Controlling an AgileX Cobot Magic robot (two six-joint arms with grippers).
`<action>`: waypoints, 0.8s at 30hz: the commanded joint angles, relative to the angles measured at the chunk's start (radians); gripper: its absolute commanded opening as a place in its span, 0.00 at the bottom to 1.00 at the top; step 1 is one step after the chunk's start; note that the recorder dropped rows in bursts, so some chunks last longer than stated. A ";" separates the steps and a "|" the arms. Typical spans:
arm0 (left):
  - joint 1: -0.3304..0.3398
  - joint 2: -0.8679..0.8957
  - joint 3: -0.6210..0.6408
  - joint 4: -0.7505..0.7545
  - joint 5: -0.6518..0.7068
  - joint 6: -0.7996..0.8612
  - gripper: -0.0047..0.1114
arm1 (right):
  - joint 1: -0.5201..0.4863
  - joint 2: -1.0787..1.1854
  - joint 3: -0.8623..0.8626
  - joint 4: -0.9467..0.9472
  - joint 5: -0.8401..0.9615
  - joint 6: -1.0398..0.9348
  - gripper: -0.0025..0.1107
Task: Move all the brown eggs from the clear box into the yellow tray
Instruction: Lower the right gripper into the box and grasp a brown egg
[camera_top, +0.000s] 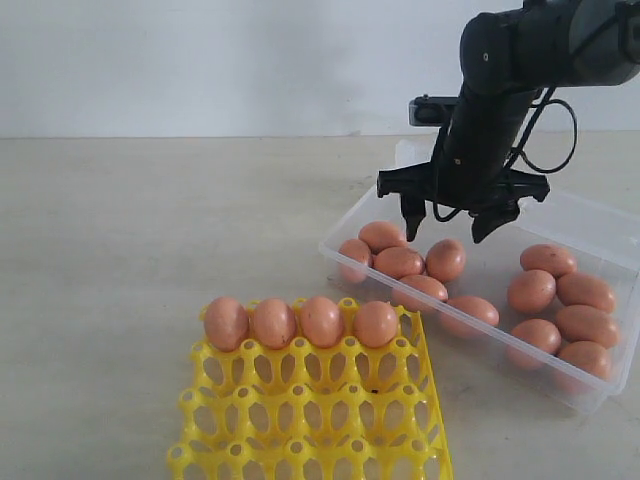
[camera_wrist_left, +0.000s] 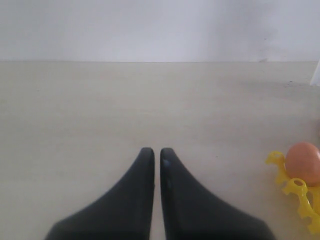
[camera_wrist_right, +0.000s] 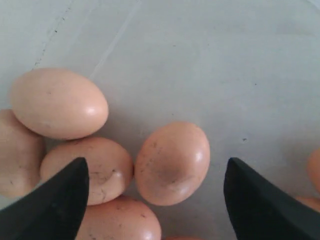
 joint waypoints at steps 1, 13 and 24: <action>-0.004 -0.003 -0.002 -0.008 -0.011 -0.007 0.08 | -0.003 -0.003 -0.001 0.063 -0.015 0.030 0.60; -0.004 -0.003 -0.002 -0.008 -0.011 -0.007 0.08 | -0.003 -0.003 0.024 -0.049 -0.066 0.292 0.60; -0.004 -0.003 -0.002 -0.008 -0.011 -0.007 0.08 | -0.003 -0.003 0.183 -0.049 -0.198 0.362 0.60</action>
